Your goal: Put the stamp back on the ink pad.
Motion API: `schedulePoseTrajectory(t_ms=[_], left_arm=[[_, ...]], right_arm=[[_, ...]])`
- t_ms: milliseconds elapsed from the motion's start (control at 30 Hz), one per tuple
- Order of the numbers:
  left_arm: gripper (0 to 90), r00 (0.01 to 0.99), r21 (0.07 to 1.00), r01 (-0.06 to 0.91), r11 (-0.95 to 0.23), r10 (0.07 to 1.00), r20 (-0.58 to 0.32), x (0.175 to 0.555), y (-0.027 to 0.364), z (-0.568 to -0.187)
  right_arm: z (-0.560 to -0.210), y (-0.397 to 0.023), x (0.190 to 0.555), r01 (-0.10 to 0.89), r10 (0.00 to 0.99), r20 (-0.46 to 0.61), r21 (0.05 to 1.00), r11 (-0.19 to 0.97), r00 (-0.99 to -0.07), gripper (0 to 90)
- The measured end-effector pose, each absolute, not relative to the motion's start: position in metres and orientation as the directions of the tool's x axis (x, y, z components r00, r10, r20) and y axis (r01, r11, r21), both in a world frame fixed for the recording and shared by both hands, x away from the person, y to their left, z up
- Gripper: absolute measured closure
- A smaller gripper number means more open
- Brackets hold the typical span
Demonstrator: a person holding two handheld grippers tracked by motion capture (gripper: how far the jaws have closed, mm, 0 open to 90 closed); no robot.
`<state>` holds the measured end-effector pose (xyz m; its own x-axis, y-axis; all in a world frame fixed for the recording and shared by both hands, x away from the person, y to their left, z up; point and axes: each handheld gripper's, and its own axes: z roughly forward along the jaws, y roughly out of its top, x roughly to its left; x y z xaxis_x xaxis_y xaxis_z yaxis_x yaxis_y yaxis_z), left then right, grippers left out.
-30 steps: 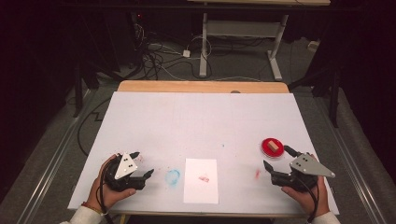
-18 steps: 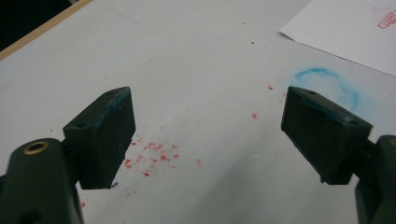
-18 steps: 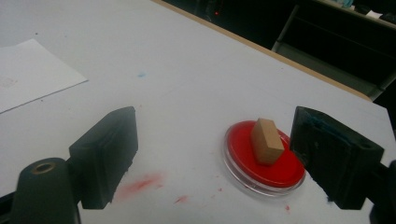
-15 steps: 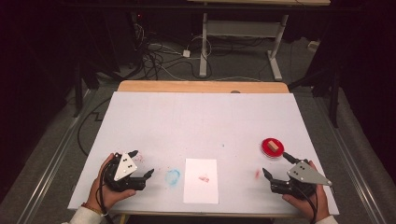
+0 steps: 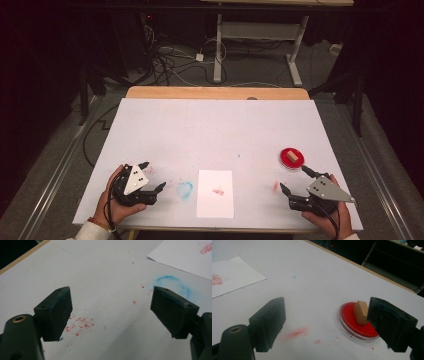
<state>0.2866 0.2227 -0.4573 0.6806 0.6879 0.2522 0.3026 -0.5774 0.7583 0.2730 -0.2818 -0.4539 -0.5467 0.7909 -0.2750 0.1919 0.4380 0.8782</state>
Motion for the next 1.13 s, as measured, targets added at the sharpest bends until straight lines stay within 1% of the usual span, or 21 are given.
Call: schedulePoseTrajectory(t_ms=[400, 1133], left_arm=[[16.9, 0.680, 0.749, 0.312, -0.585, 0.688, 0.254, 0.2862, 0.2233, -0.4587], [17.0, 0.686, 0.747, 0.319, -0.584, 0.686, 0.243, 0.2922, 0.2202, -0.4594]], right_arm=[[-0.4534, -0.2776, 0.2744, 0.182, 0.781, -0.285, 0.875, 0.449, -0.556, 16.1], [-0.4536, -0.2775, 0.2750, 0.181, 0.790, -0.285, 0.879, 0.442, -0.543, 16.1]])
